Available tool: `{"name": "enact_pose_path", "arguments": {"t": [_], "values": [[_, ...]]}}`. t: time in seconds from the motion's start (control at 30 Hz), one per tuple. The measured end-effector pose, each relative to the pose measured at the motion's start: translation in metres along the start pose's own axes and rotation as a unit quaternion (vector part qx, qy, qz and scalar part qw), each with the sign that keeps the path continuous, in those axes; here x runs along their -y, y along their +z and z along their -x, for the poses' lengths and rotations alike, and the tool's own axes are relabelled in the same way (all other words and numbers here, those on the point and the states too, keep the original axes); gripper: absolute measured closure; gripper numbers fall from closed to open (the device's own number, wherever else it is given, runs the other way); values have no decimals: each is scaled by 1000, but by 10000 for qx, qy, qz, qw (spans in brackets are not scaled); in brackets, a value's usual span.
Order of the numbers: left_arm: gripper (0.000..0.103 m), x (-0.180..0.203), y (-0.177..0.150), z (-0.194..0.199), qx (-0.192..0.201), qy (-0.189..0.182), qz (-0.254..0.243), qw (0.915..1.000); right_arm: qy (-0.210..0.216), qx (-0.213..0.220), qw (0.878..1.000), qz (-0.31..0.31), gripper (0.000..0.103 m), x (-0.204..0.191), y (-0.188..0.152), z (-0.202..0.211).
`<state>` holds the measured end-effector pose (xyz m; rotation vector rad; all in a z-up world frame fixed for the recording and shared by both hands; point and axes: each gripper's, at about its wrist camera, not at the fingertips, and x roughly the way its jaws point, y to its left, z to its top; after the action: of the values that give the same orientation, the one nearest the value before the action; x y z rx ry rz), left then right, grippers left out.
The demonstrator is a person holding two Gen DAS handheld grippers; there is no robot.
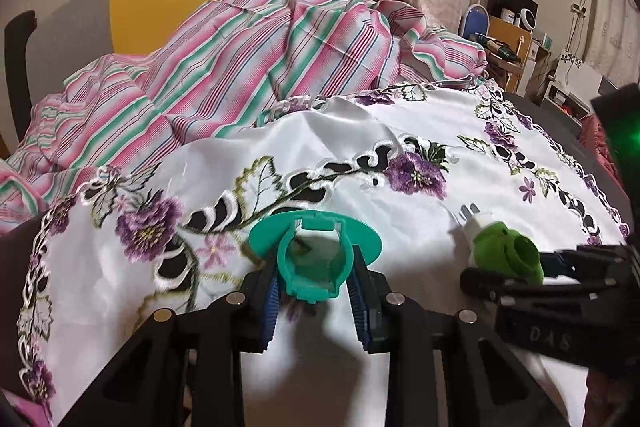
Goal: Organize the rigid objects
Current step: 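Grasp the teal flanged holder with the left tool while the right tool holds the green device, then carry the teal holder into the tray and open the left tool while the right tool holds the green device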
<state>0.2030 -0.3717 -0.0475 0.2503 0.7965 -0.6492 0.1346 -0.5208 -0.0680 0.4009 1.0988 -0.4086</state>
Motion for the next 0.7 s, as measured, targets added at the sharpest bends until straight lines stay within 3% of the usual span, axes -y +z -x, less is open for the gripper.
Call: {"name": "enact_pose_path", "arguments": {"t": [0.3,0.57,0.7], "values": [[73,-12,-18,26,-8,-52,379,9993,-7,0,10000,-12,50,-1,0,0],[73,-16,-15,15,-228,-125,584,9980,-4,-1,10000,-22,50,0,0,0],[65,-13,-7,12,-223,-168,572,9980,-16,-1,10000,-16,49,-1,-1,0]]}}
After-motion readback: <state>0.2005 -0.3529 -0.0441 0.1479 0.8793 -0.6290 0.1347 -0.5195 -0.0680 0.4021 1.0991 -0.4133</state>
